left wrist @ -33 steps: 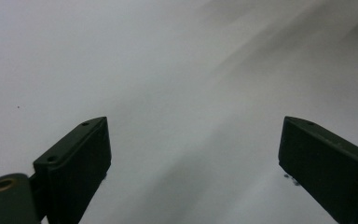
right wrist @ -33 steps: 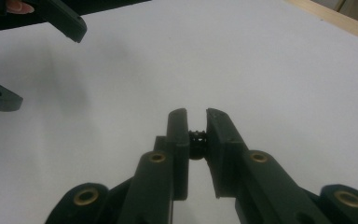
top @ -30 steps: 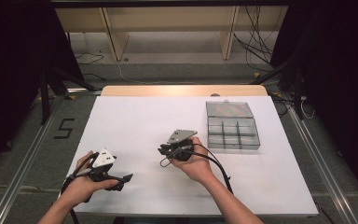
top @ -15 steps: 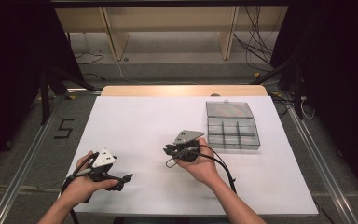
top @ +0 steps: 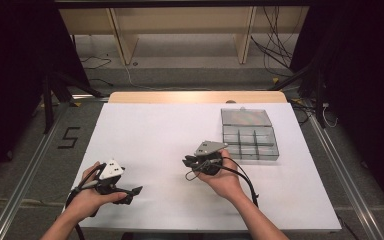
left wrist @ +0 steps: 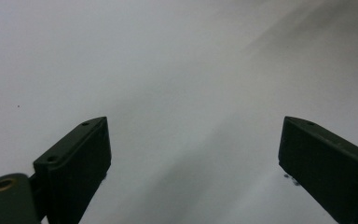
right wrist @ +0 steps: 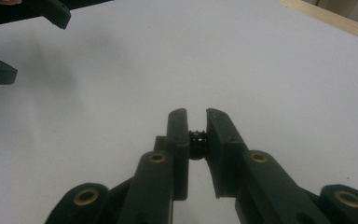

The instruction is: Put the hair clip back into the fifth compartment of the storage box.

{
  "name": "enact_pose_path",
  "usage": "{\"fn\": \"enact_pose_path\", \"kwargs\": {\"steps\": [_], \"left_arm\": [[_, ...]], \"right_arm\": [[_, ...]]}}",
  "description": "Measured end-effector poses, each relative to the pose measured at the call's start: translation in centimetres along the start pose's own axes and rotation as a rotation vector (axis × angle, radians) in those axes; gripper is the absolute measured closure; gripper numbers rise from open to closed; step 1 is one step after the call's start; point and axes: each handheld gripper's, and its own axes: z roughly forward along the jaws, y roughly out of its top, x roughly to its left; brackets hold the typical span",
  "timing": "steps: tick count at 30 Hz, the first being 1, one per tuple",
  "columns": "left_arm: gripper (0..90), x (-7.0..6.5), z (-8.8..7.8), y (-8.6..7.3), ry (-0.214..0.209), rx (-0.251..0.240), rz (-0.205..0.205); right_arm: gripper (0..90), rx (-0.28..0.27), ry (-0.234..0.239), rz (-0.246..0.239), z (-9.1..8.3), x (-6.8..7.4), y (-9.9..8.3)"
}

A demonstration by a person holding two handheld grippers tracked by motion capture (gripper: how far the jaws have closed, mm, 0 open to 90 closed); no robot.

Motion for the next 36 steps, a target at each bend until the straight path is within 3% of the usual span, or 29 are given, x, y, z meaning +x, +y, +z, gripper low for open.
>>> {"fn": "enact_pose_path", "kwargs": {"steps": [36], "left_arm": [[9.0, 0.0, -0.1, 0.0, 0.001, -0.001, 0.002]], "right_arm": [[80.5, -0.01, -0.047, 0.04, -3.3, -1.5, -1.7]]}}
